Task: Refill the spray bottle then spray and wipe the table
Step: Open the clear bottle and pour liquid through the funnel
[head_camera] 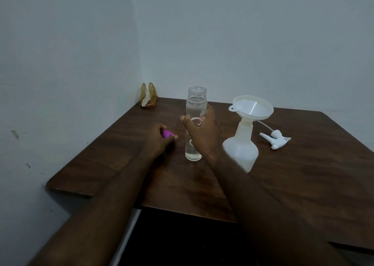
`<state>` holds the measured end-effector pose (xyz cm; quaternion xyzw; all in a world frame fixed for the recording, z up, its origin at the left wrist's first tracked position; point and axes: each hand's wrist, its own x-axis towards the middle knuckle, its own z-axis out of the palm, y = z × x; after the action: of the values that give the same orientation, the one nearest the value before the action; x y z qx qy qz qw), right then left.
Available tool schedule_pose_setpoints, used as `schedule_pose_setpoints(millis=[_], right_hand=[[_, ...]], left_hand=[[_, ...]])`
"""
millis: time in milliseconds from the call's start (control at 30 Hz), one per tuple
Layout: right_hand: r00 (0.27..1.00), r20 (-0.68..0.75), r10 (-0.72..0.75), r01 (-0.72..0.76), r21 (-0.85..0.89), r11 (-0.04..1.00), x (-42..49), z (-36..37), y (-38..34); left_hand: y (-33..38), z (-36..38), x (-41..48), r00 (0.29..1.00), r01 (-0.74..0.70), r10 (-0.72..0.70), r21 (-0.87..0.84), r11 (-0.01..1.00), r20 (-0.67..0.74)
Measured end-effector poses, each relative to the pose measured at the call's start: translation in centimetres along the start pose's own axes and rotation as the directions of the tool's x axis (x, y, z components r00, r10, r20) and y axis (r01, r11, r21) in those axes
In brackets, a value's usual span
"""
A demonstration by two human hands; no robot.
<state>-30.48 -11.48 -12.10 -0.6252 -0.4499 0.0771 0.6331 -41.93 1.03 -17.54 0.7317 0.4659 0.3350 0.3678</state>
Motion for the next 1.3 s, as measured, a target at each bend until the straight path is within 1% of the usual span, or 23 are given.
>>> schedule_pose_setpoints(millis=[167,233,300,367,433,467,500,567,633,667,733,833,900,1033,1167,1233,1300], right_hand=[[1.0,-0.02,0.01,-0.01,0.001,1.0,-0.3,0.1,-0.2],[0.999,-0.04,0.01,-0.01,-0.002,1.0,-0.4,0.1,-0.4],[0.999,-0.046,0.007,-0.007,-0.02,1.0,-0.5,0.0,-0.7],[0.999,-0.041,0.011,-0.011,0.007,1.0,-0.8,-0.1,-1.1],[1.0,-0.029,0.005,-0.004,0.048,0.999,-1.4,-0.2,-1.6],[1.0,-0.023,-0.006,0.007,0.054,0.999,-1.7,-0.3,-1.8],[1.0,-0.014,-0.018,0.019,0.057,0.998,-2.1,-0.4,-2.1],[0.999,0.019,-0.038,0.037,0.062,0.997,-2.9,-0.8,-2.8],[0.998,0.045,-0.046,0.044,0.052,0.998,-3.8,-1.4,-3.4],[0.998,0.051,-0.048,0.045,0.051,0.998,-4.2,-1.9,-3.7],[0.997,0.063,-0.047,0.042,0.073,0.996,-5.0,-3.1,-4.3],[0.996,0.081,-0.037,0.031,0.074,0.997,-6.1,-5.2,-4.8],[0.996,0.082,-0.031,0.029,0.034,0.999,-6.8,-7.1,-5.3],[0.999,0.047,-0.008,0.01,-0.038,0.999,-7.4,-11.8,-6.3],[1.0,0.02,-0.023,0.026,-0.13,0.991,-6.9,-17.1,-7.2],[0.999,0.03,-0.019,0.025,-0.211,0.977,-6.2,-19.6,-7.4],[1.0,0.028,-0.01,0.017,-0.272,0.962,-5.1,-22.0,-7.1]], left_hand=[[-0.5,-0.2,-0.2,0.998,0.062,-0.06,0.182,0.981,-0.016],[-0.5,-0.5,-0.4,0.997,0.076,-0.079,0.212,0.974,0.004],[0.1,-1.3,-0.2,0.99,0.107,-0.125,0.224,0.969,0.067],[0.8,-2.5,0.0,0.978,0.142,-0.174,0.247,0.959,0.115],[1.7,-3.9,0.0,0.975,0.154,-0.192,0.272,0.95,0.116],[2.3,-4.6,-0.2,0.982,0.132,-0.163,0.27,0.954,0.094],[2.9,-5.1,-0.5,0.993,0.089,-0.106,0.243,0.966,0.058],[4.4,-6.1,-1.1,0.998,-0.052,0.055,0.107,0.993,-0.024],[6.4,-6.5,-1.8,0.98,-0.191,0.188,-0.035,0.981,-0.067],[7.4,-6.6,-2.2,0.969,-0.244,0.239,-0.088,0.966,-0.064],[9.5,-5.9,-2.9,0.952,-0.302,0.304,-0.206,0.931,-0.026],[11.9,-4.1,-3.8,0.936,-0.325,0.351,-0.36,0.875,0.008],[13.3,-2.8,-4.4,0.939,-0.296,0.342,-0.43,0.853,0.033],[15.5,-0.3,-5.6,0.95,-0.136,0.257,-0.51,0.849,0.175],[16.9,1.3,-6.7,0.951,-0.017,0.135,-0.388,0.922,0.279],[17.3,2.0,-7.1,0.938,0.009,0.113,-0.35,0.937,0.328],[17.5,2.5,-7.2,0.918,0.023,0.13,-0.376,0.927,0.376]])
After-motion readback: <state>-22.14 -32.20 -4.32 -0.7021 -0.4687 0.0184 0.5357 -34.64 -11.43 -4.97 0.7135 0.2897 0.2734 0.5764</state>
